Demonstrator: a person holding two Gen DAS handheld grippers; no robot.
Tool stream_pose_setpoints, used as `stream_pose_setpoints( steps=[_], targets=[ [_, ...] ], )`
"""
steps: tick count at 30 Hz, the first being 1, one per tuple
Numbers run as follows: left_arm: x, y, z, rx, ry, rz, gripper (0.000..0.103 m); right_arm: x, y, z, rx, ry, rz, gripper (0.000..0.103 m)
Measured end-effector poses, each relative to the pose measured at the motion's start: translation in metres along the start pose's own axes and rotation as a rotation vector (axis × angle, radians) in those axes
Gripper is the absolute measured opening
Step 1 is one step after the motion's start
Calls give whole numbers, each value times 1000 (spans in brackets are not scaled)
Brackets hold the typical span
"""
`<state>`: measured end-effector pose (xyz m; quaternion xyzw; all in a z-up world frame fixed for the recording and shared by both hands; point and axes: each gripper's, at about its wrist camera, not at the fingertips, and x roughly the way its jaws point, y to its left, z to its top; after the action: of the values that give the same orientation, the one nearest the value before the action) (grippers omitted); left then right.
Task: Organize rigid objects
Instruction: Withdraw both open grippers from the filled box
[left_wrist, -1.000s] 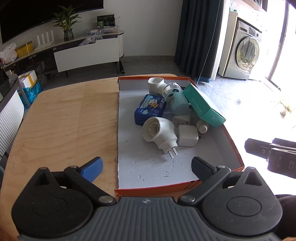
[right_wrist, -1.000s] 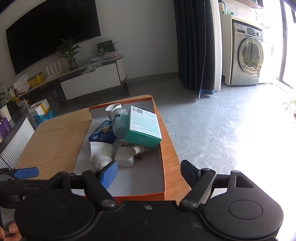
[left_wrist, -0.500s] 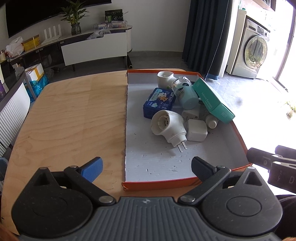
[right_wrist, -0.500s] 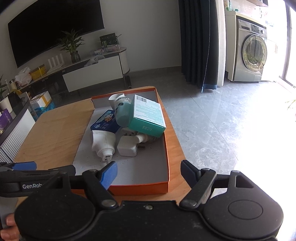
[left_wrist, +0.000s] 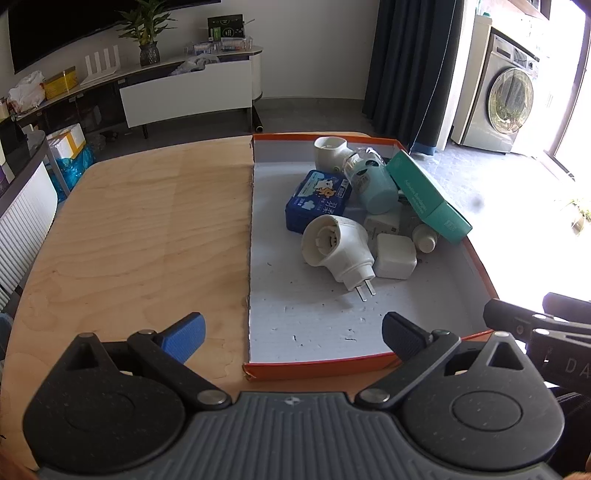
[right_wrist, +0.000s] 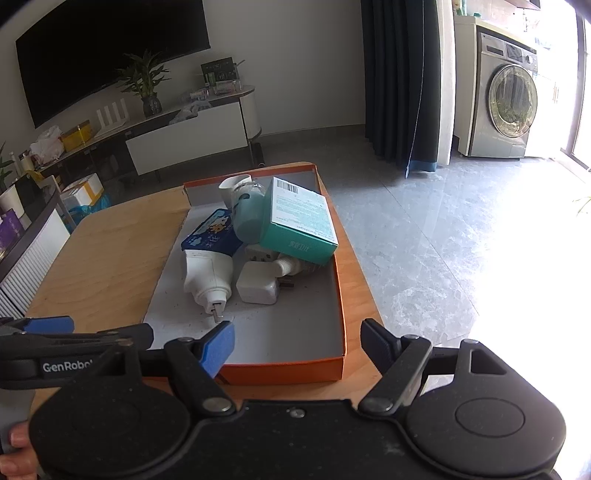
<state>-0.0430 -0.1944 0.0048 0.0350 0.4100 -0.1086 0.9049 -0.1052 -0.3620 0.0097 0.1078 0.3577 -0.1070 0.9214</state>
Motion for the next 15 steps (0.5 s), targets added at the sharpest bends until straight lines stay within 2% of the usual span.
stream_pose_setpoints(
  steps=[15],
  targets=[
    [2, 0, 0, 10, 8, -3, 103, 5, 1, -1, -1, 11, 2, 89]
  ],
)
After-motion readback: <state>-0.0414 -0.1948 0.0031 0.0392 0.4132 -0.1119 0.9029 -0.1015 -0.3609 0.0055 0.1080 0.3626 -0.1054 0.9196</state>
